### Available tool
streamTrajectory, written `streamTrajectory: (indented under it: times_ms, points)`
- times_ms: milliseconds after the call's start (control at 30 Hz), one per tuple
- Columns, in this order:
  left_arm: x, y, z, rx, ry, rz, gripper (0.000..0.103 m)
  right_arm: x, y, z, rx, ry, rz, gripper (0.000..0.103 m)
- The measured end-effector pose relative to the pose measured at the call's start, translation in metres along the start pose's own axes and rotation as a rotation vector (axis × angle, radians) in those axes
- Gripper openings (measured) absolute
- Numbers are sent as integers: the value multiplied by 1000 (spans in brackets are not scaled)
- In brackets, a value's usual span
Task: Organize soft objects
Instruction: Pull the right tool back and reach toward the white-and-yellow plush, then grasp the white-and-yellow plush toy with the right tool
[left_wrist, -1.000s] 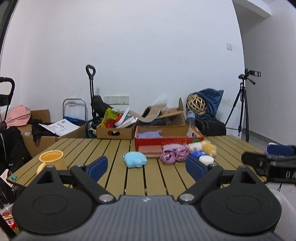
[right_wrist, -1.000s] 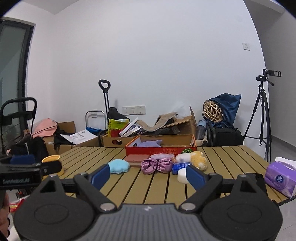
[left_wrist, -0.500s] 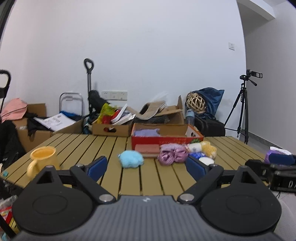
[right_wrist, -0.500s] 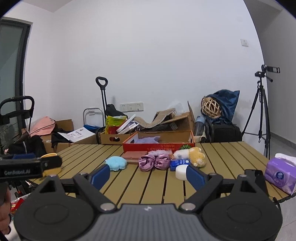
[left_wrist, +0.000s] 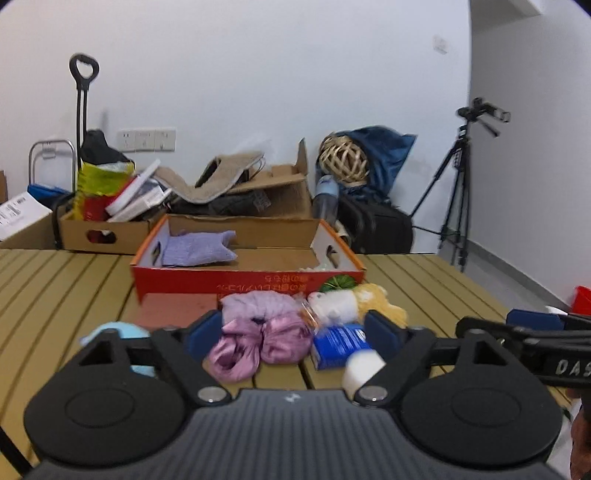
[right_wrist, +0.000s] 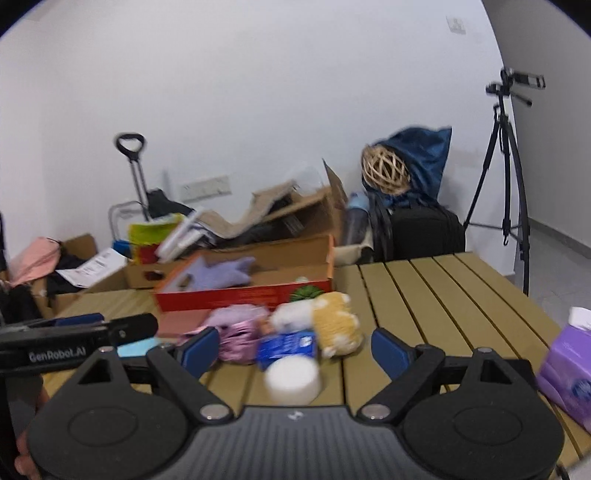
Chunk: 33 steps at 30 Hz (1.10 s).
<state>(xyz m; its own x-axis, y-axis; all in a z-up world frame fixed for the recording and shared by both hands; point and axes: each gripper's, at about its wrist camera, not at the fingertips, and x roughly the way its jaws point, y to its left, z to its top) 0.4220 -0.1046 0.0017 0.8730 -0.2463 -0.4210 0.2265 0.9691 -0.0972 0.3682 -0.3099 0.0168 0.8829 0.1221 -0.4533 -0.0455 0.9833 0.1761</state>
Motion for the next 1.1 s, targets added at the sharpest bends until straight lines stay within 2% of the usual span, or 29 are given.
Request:
streamTrajectory:
  times_ms: [100,133,167,233,300,333,367,400,500,667,767,867,967,1067,1100]
  points:
    - [54,1,5,-30,11,-47,78,60,-12,10,-9,44,-25,87]
    - [70,3,7,-32,20,-61,73,79,-14,11,-20,61,-31,86]
    - [87,5,7,-33,36,-58,72,103,-17,13,-32,88,-44,81]
    - [110,8,7,-29,52,-40,70,136,-19,13,-50,131,-59,77]
    - [118,10,3,-21,47,-60,70,163,-23,11,-48,164,-63,74]
    - [120,10,0,-11,45,-65,71,173,-26,8,-45,174,-61,69]
    - [120,9,-2,5,48,-67,71,180,-29,5,-31,184,-62,57]
    - [120,8,-5,22,50,-73,71,185,-32,2,-4,187,-44,53]
    - [116,11,-10,42,48,-91,71,182,-39,-5,60,158,-19,46]
    - [83,15,1,32,20,-98,73,142,-37,6,42,53,-83,40]
    - [52,14,7,30,-7,-91,74,106,-36,15,83,9,-30,40]
    - [12,23,3,9,-24,-88,75,63,-15,16,87,-28,26,40]
    - [-18,40,-9,-7,12,-94,75,32,19,6,73,-2,116,40]
    - [-28,57,-29,-4,108,-94,75,29,55,-17,67,90,151,40]
    - [-28,61,-35,-15,141,-90,68,33,65,-26,77,126,153,40]
